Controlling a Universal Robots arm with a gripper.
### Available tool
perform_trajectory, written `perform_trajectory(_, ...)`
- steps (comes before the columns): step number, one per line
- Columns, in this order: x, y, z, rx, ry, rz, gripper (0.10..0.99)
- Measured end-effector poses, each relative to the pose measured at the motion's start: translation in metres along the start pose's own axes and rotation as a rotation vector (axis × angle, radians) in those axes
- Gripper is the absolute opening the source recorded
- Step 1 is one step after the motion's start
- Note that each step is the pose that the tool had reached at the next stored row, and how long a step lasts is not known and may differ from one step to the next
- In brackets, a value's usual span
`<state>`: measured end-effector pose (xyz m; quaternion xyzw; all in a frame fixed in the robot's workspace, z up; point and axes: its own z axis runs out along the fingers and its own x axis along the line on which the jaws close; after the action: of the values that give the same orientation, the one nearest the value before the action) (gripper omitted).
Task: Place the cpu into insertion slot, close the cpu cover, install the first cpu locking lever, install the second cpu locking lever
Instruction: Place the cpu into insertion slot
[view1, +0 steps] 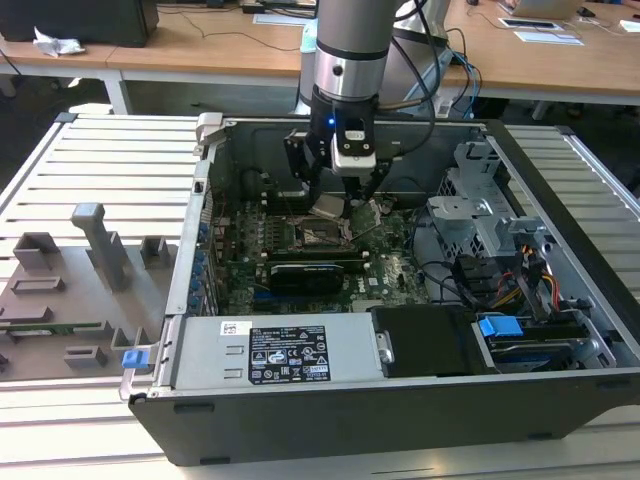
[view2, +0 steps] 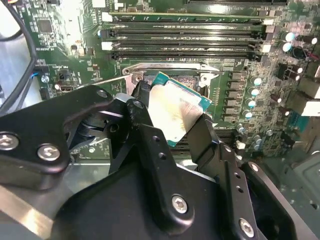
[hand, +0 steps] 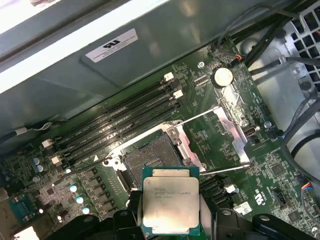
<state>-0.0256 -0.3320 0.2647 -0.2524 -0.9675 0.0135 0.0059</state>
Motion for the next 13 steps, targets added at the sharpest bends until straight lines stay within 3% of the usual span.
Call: perform_trajectory(13, 0.0000, 0.0000, 0.0013, 0.024, -0.0086, 0.189, 0.541)
